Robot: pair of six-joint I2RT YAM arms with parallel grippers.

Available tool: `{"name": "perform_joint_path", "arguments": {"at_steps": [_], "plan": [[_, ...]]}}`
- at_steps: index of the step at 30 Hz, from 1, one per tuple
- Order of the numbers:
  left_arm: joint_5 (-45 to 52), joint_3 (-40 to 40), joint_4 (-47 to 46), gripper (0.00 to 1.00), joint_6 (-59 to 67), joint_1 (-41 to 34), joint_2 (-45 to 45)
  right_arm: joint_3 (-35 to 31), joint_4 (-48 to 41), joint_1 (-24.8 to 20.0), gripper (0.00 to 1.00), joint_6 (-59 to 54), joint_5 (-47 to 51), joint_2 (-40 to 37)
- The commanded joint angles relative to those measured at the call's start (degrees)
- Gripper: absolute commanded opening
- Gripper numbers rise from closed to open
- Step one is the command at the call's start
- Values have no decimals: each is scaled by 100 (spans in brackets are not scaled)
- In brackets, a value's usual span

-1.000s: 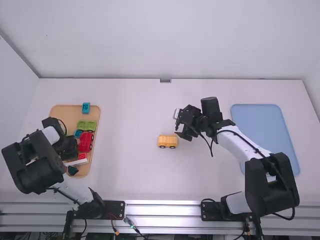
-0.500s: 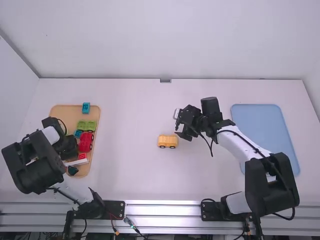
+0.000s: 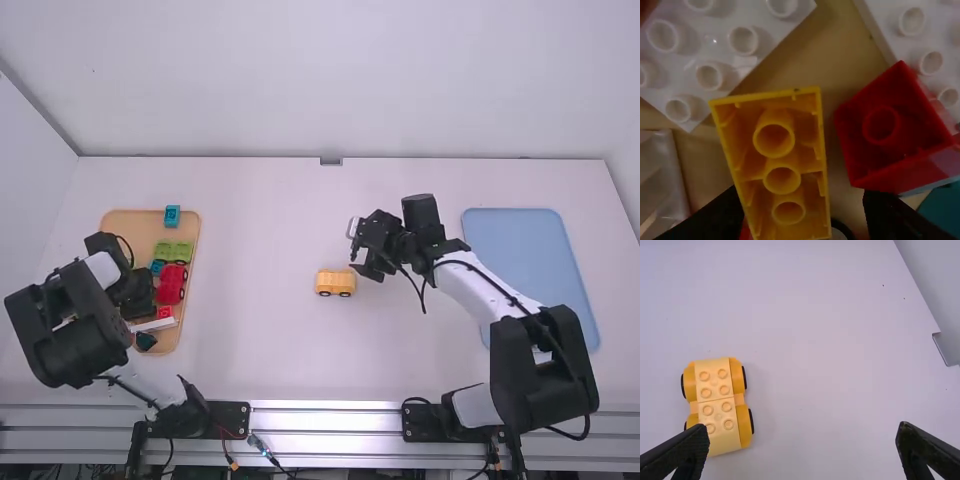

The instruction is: Assemble lego blocks to make yellow taxi

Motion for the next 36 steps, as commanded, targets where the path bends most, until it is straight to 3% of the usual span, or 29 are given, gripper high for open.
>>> {"name": "perform_joint_path", "arguments": {"at_steps": [1, 8, 19, 26, 36], "plan": [[-243, -166, -70, 64, 50, -9, 125, 72, -22, -15, 99, 17, -35, -63], [-229, -166, -70, 60, 66, -4, 125, 72, -20, -15, 99, 11, -31, -63], [-229, -168, -83, 27, 109, -4, 125, 72, -22, -15, 99, 28, -33, -63], [-221, -168, -160, 30, 109, -7, 125, 72, -24, -15, 99, 31, -33, -63], [-151, -22, -42, 24, 1040, -9, -361, 72, 7, -15, 99, 46, -59, -63]]}}
